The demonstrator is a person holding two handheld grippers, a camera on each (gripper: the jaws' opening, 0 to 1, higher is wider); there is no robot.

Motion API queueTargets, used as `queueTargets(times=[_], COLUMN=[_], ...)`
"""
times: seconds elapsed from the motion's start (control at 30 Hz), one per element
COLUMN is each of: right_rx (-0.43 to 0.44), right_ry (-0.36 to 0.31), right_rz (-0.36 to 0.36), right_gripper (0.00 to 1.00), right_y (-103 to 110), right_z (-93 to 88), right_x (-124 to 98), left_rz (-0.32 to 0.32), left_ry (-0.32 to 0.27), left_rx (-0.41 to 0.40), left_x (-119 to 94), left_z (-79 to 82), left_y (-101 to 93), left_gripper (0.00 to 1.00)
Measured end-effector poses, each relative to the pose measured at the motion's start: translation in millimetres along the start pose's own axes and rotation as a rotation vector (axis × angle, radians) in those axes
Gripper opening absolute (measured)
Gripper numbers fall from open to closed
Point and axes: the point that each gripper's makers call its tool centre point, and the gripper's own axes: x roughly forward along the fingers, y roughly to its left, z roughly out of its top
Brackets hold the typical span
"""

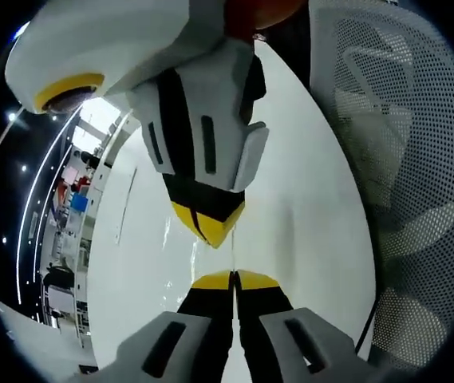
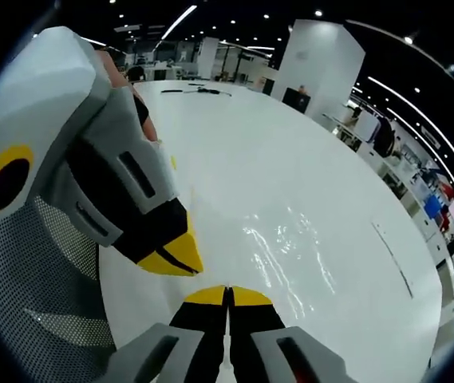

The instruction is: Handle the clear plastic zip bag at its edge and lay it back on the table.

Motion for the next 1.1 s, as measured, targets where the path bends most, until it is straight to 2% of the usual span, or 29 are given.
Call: queueTargets(times=[0.33,0.43,0.57,0.77,1.1], right_rx=[0.078,0.135,0.156,0.147,0.127], right_ry=[-0.033,-0.070,-0.099,-0.110,-0.118], right_rz=[-0.067,-0.113,-0.163,-0.182,-0.198], right_gripper=[0.00,0.00,0.00,0.00,0.00], right_y=[-27.8,-39.5,-57.4,-62.9,-69.8], right_z=[15.1,24.7,32.5,44.4,49.9], right_x=[-5.1,-12.2,-17.5,-26.9,-26.7], left_rz=[-0.021,-0.027,-0.039,-0.034,-0.027], left_ry=[0.011,0.011,0.017,0.010,0.009], left_rx=[-0.005,0.002,-0.004,-0.011,-0.007], left_x=[3.3,3.7,5.6,6.7,7.3], left_z=[-2.2,-2.7,-7.2,-6.4,-7.5], left_y=[-4.3,-7.4,-12.4,-10.9,-7.3], left_gripper=[0.00,0.00,0.00,0.00,0.00])
